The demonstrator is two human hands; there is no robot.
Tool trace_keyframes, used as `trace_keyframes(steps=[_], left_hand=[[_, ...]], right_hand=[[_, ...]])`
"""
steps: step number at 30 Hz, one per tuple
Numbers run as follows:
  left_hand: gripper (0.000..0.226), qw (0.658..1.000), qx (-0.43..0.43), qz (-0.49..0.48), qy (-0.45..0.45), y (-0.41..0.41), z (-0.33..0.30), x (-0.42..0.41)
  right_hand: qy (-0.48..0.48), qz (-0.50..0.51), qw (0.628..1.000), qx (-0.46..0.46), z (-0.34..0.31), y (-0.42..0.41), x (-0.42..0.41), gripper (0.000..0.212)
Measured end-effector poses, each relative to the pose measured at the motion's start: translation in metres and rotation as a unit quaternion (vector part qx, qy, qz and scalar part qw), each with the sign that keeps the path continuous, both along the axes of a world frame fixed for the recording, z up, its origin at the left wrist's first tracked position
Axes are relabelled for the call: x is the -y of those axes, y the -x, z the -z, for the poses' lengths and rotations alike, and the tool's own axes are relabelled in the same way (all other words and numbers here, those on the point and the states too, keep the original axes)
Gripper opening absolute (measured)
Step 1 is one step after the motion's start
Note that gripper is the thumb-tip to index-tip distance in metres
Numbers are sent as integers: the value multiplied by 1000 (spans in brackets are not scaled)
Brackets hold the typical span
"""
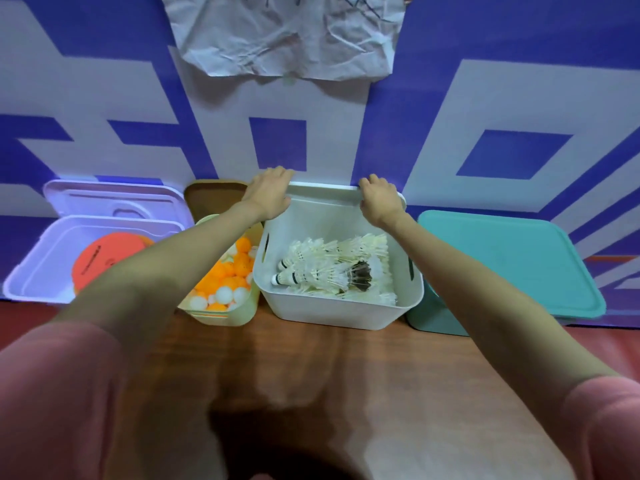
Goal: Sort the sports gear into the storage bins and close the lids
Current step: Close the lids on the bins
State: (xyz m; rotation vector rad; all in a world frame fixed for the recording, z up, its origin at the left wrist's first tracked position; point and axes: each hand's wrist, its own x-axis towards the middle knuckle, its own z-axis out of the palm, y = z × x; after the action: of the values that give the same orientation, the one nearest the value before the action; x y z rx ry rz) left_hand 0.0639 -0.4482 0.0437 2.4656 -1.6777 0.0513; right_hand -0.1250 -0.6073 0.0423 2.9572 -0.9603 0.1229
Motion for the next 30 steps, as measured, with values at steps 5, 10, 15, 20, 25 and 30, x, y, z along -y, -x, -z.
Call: trace_keyframes(steps=[5,10,15,20,25,30], left_hand=[[28,998,43,52,17,-14,11,1],[37,991,120,61,12,-17,15,1],[37,989,139,47,30,-15,7,0],[44,983,104,38,144,-11,-19,1],[39,968,88,92,218,2,-38,-12],[15,952,76,115,272,13,-41,-43]], right_hand=[[83,23,996,-32,3,-15,-3,26],[100,21,995,-21,3,-16,-1,20],[127,7,990,66,-16,-4,3,20],[175,15,969,174,-37,20,1,18],[230,15,943,240,-45,42,3,15],[225,-32,926,302,-50,65,-26,6]])
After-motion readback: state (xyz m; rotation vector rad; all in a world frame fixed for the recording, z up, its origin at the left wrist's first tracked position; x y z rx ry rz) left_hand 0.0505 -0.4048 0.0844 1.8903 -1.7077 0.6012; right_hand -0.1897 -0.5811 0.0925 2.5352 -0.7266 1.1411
